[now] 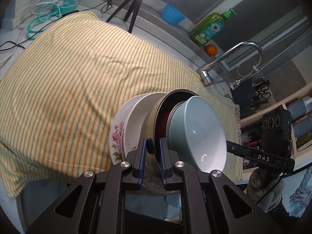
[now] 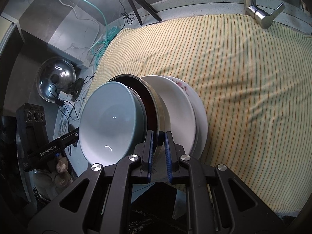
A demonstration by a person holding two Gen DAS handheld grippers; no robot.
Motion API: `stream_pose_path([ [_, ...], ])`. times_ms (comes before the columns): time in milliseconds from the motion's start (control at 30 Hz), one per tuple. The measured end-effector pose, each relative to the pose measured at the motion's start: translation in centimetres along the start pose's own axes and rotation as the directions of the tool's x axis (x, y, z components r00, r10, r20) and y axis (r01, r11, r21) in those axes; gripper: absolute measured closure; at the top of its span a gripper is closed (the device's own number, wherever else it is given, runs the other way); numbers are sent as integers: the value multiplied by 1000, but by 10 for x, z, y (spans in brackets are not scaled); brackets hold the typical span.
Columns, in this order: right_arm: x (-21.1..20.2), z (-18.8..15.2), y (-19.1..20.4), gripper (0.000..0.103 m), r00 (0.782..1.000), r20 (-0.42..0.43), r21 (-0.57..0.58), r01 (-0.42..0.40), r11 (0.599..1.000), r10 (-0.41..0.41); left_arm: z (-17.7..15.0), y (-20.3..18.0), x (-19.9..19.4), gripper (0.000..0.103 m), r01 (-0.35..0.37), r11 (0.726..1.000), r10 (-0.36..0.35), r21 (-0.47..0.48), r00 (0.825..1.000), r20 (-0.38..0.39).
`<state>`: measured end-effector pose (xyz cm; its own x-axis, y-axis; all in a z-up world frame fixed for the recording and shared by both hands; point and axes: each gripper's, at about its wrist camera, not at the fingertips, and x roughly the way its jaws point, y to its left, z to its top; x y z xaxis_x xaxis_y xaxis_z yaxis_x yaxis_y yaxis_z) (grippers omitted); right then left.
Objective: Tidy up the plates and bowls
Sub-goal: 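Lift the nested bowls with both tools and set them on the plate stack, then open both tools and release the nested bowls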
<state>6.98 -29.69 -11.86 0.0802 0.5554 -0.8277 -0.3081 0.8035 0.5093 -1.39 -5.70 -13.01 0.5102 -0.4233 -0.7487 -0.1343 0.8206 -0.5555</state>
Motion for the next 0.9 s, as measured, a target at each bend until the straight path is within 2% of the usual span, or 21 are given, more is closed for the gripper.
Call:
stream_pose_path([
  [700,0,-2,0,89,1000,8,-11,6,1000,-6,-2,-6,-2,93,-52,998,51,37,998,25],
  [900,-5,-1,1,86,999,29,-27,16,1000,-16,-5,-6,-7,89,-69,997,68,40,997,33],
])
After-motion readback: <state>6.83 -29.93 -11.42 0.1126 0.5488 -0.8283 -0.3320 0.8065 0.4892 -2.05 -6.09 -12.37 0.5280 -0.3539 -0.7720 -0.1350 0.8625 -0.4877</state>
